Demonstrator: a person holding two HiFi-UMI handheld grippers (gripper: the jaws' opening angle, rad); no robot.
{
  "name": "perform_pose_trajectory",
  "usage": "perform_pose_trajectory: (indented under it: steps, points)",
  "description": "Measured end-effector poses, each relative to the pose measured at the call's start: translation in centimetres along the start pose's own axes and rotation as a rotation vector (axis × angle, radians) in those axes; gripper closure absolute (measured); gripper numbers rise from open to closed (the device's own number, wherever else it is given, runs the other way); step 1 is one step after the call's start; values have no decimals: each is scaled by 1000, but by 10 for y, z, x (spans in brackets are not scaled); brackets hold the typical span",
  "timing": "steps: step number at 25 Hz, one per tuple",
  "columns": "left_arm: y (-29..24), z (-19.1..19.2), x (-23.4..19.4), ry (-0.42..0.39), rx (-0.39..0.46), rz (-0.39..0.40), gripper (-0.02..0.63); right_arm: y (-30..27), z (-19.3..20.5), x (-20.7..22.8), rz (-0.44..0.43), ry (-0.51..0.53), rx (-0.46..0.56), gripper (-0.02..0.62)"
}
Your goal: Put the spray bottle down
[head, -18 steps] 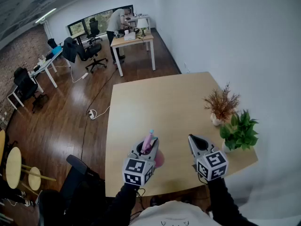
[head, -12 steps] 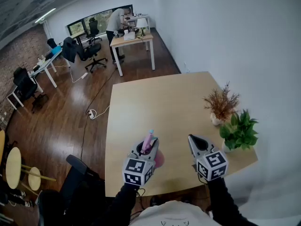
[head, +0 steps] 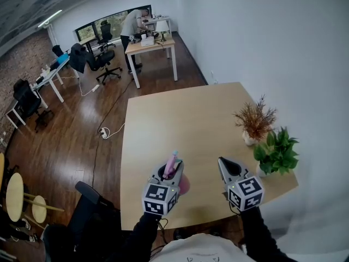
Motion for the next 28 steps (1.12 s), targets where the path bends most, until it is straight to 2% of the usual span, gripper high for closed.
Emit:
perform_pose_trajectory:
  steps: [9,23,28]
  points:
    - [-31,5,-9,-29,-19,17,505,-1,7,5,20,-12,-28,617]
    - [-141,21,-16,-104,-9,97,505,17,28,15,101,-28,-101,617]
    - [-174,35,-22,-121,-14,72,505,27,34,15,135,-45,-127,618]
Point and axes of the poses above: the fingertips, and each gripper's own axes: y backward along the fingers, x to its right, z out of its underside, the point moved 6 cm from there along y, backward along the fingers, and after that the axes turned 11 degrees about y, right-handed, at the moved point
